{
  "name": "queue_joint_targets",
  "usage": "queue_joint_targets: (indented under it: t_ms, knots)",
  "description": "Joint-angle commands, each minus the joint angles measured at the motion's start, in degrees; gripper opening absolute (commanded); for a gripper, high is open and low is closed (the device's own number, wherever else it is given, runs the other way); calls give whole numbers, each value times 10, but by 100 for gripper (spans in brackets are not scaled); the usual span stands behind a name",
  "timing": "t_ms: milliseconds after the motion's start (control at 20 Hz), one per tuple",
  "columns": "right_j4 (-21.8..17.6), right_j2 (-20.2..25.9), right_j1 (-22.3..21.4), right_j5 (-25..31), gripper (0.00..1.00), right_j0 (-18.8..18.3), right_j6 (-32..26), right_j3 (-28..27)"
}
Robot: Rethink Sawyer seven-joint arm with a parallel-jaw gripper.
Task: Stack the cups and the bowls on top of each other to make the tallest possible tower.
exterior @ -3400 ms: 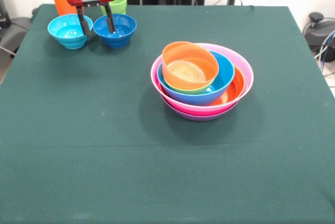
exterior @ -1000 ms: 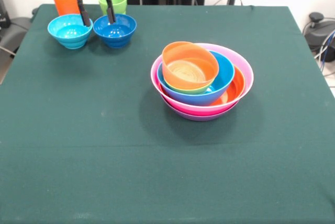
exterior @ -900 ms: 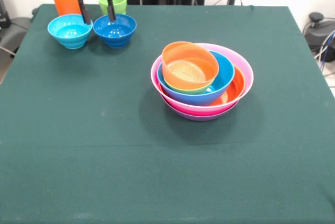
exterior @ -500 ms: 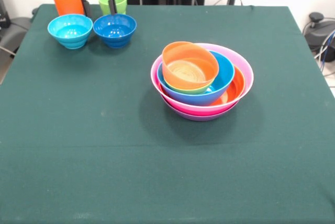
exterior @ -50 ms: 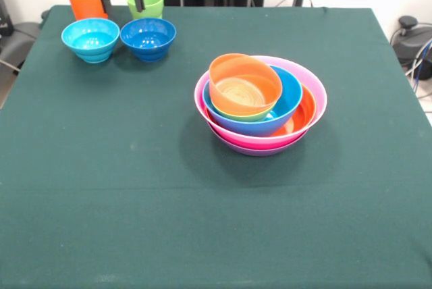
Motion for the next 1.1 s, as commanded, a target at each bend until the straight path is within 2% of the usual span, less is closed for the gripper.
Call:
queue_joint_targets:
  t_ms: [50, 500, 650, 850, 1100]
  knots:
    - [-41, -17, -32, 20, 100, 12, -74, 33]
    - [-55, -28, -69, 17, 100, 24, -66, 41]
    - [-61, -33, -61, 16, 100, 27, -64, 33]
    - [-87, -58, -36, -6, 100, 50, -22, 26]
    - [-106, -85, -32, -30, 100, 71, 13, 29]
